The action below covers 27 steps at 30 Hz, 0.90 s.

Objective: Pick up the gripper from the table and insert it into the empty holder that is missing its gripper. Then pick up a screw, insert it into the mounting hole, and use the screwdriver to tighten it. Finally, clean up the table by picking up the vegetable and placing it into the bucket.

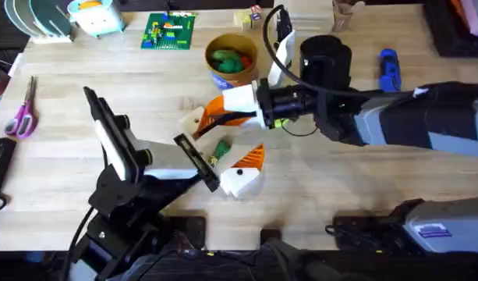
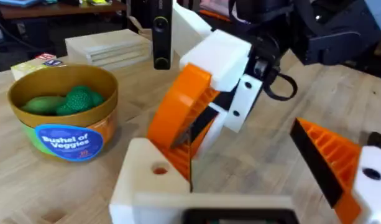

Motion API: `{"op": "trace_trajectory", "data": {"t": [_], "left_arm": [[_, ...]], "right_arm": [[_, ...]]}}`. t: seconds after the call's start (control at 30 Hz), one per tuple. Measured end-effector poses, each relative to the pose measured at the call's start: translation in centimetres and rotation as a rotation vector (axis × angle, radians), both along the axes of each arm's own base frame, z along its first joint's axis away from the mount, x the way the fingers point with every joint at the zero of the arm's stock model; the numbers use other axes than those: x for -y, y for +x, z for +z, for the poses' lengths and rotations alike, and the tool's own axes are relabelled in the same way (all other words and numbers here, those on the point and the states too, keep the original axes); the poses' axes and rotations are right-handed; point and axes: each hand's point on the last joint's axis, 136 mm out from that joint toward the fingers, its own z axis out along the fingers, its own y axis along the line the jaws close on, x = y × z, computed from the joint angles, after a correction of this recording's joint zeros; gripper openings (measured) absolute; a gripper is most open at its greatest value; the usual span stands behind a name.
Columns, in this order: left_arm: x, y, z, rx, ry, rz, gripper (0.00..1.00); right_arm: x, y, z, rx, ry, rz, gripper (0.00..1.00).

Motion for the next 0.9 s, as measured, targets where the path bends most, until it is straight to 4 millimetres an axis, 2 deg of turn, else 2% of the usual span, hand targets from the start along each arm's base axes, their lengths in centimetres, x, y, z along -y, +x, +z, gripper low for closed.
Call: {"op": "trace_trajectory", "data": {"t": [0.2, 0.37, 0.57, 0.67, 0.8, 0.9], "left_arm": [[0.1, -0.1, 0.0, 0.000, 0.000, -0.008, 0.993], [0.1, -0.1, 0.0, 0.000, -0.001, -0.008, 0.993], [0.1, -0.1, 0.0, 0.000, 0.000, -0.009, 0.993], [0.1, -0.1, 0.0, 0.000, 0.000, -0.009, 0.993], [0.1, -0.2, 0.0, 0.000, -0.001, -0.012, 0.993], [0.1, -0.2, 0.0, 0.000, -0.001, -0.012, 0.993]], "right_arm": [[0.0, -0.1, 0.0, 0.000, 0.001, 0.002, 0.454], [-0.2, 0.2, 1.3, 0.056, 0.044, 0.006, 0.496], [0.3, 0.9, 1.4, 0.058, 0.050, -0.014, 0.529], [1.2, 2.1, 1.4, 0.064, 0.049, -0.049, 0.592], [3.3, 4.5, 1.5, 0.092, 0.047, -0.121, 0.688], [5.6, 6.7, 1.5, 0.132, 0.042, -0.187, 0.827]]}}
